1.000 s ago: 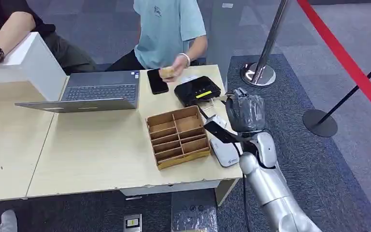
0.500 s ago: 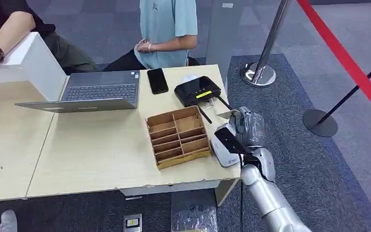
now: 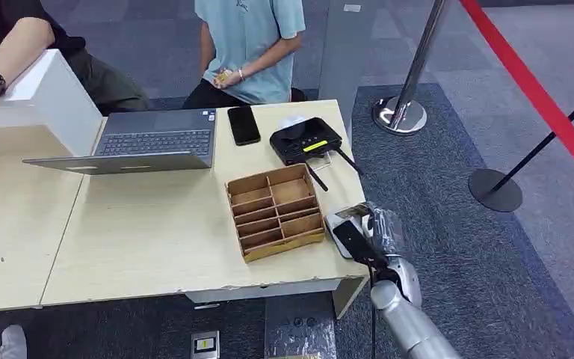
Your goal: Pass the card to the sensor for recognition and then transmit it.
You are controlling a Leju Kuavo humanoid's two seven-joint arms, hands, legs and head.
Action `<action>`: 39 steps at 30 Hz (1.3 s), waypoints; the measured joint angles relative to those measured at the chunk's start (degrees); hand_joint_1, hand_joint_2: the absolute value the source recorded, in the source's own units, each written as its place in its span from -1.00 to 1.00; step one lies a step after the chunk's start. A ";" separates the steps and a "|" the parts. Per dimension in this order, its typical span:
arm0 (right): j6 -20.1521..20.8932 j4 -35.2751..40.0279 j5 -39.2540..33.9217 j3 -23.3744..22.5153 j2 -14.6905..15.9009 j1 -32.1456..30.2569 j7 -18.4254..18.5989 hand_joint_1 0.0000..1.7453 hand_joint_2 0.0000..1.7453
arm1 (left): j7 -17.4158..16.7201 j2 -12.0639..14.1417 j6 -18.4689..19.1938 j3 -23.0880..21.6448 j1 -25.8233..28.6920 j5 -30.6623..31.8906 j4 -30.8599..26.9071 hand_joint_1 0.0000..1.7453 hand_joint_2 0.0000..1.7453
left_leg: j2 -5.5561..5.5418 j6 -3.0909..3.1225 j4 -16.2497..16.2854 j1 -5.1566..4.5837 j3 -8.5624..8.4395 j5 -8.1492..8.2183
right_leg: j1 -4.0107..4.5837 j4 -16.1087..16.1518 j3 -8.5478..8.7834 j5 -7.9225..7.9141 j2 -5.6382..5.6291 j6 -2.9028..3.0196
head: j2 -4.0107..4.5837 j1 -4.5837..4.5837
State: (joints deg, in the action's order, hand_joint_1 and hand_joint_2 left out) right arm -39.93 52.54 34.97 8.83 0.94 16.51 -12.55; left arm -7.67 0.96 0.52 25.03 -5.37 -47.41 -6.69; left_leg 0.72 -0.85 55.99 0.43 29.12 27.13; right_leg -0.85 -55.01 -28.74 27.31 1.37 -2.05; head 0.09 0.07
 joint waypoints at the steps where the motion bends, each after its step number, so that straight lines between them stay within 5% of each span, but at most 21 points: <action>1: 0.00 -0.48 -0.22 0.00 0.00 -0.09 0.00 1.00 1.00 | 0.09 0.00 0.00 -0.02 0.01 -0.15 0.00 -1.00 -1.00 | 0.00 0.00 0.00 0.00 0.00 0.00 | 0.00 0.00 0.00 0.00 0.00 0.00 | 0.00 0.00; 39: -0.63 -6.53 -2.23 1.49 -0.22 1.50 1.14 1.00 1.00 | -0.26 -0.07 0.00 -1.66 0.10 -1.62 0.00 -1.00 -1.00 | 0.10 0.00 -0.01 0.07 -0.66 0.00 | 0.05 0.04 0.61 -0.02 -0.05 0.03 | 0.00 0.00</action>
State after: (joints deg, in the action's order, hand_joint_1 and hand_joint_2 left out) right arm -40.57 46.01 32.74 10.32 0.72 18.01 -11.41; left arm -7.93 0.90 0.52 23.36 -5.28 -49.03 -6.69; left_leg 0.81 -0.86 55.99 0.50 28.45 27.13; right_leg -0.80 -54.96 -28.13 27.29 1.33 -2.03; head 0.09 0.07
